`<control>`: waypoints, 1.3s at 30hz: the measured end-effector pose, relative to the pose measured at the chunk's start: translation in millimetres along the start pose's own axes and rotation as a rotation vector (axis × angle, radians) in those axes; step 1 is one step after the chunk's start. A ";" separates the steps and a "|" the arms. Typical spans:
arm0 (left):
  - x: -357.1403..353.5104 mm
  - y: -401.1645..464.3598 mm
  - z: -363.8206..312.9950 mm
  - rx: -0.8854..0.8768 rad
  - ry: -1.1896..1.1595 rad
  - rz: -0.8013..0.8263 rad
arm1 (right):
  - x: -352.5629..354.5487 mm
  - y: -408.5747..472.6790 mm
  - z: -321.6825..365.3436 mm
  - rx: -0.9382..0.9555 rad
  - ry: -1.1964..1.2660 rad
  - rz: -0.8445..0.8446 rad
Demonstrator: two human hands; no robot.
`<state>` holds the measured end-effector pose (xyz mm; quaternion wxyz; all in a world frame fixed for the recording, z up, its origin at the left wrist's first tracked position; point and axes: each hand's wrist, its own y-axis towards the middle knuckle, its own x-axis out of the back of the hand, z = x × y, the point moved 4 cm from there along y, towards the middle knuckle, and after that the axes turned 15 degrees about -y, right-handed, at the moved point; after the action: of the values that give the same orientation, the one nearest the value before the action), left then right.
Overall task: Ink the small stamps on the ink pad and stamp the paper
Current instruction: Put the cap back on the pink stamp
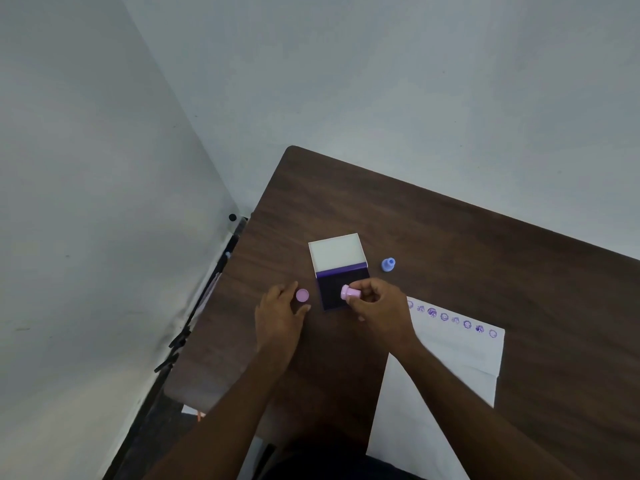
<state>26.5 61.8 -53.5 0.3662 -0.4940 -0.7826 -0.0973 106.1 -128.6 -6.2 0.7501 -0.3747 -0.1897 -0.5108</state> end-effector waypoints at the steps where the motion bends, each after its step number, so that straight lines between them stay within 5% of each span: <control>1: 0.9 1.0 0.2 -0.012 -0.007 -0.009 | -0.8 -0.6 0.3 0.000 -0.007 0.003; 5: 4.6 7.2 0.4 -0.024 -0.160 -0.020 | -1.7 -1.0 0.9 -0.024 -0.008 0.025; 23: 11.8 2.5 -35.5 0.529 -1.373 0.226 | 1.2 0.8 22.7 0.055 0.073 0.015; 28: 16.6 3.0 -38.7 0.461 -1.271 0.304 | 2.5 0.7 22.2 0.047 0.091 0.015; 33: 17.1 3.7 -41.6 0.219 -0.842 0.423 | -0.4 0.5 22.2 0.067 0.064 0.077; 39: 19.0 7.4 -49.6 0.236 -0.943 0.368 | -1.2 -1.2 26.7 0.093 0.065 0.094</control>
<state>51.8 53.2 -6.9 0.0380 -0.5691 -0.7683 0.2905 107.2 -107.9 10.7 0.7955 -0.3312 -0.1709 -0.4779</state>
